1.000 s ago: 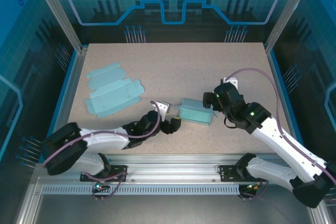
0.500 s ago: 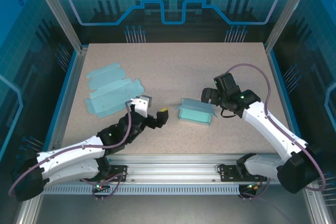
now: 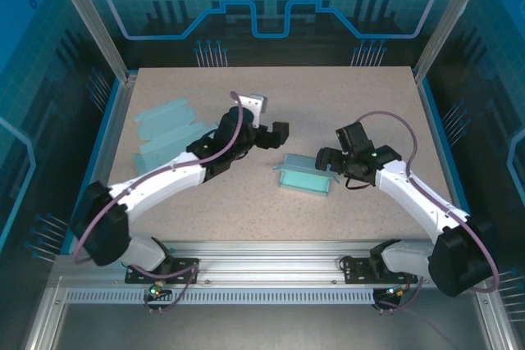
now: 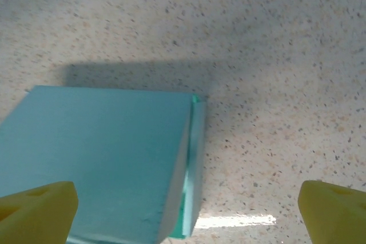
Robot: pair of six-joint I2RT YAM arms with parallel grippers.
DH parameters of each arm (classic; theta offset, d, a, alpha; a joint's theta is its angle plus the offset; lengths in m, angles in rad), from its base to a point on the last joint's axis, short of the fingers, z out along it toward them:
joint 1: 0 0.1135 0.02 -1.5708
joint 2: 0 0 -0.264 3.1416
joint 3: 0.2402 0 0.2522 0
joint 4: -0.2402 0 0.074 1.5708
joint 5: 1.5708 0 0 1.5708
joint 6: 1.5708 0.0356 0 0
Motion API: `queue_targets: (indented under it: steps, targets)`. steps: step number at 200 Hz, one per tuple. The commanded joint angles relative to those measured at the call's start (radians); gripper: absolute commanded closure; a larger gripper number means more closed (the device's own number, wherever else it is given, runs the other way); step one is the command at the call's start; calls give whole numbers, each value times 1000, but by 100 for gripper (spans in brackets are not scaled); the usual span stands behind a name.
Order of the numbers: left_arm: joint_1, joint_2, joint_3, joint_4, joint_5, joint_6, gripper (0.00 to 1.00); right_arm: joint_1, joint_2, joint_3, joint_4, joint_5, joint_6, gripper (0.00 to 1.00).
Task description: Fold the paper box
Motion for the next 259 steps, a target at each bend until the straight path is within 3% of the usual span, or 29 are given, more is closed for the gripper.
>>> queue_targets:
  steps: [1,27,63,110,168,259]
  targets:
    - [-6,95,68,-102,143,15,1,-22,-7,-53,28,-46,21,0]
    - [-32,196,131,-170,133,50,1,-28,-2,-90,52,-58,29,0]
    - [-90,309,205,-284,8,126,1,-28,8,-124,69,-59,42,0]
    - [-95,363,165,-308,-44,101,7,-29,41,-132,85,-51,39,0]
    - [-92,392,83,-286,-52,45,12,-31,125,-152,124,-57,44,1]
    - [-87,386,26,-257,-35,-12,23,-32,163,-156,162,-90,39,10]
